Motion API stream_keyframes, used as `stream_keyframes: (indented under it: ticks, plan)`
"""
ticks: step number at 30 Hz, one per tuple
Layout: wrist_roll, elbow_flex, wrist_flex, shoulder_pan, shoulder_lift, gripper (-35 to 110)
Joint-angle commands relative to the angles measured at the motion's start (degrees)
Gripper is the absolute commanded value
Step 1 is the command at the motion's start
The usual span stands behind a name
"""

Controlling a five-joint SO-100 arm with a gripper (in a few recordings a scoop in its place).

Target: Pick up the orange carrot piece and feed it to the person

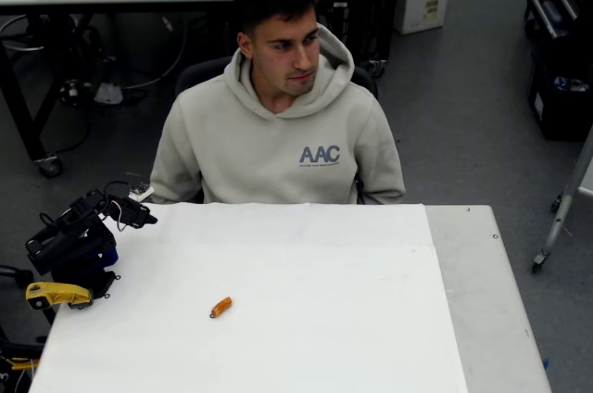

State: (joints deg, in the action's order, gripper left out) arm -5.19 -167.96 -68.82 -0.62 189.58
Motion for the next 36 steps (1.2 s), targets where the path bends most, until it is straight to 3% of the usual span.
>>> stream_keyframes:
  ticks: [1,36]
  plan:
    - [-0.2,0.3,0.4,-1.2,1.2,-2]
    - [-0.2,0.3,0.4,-0.9,1.2,-2]
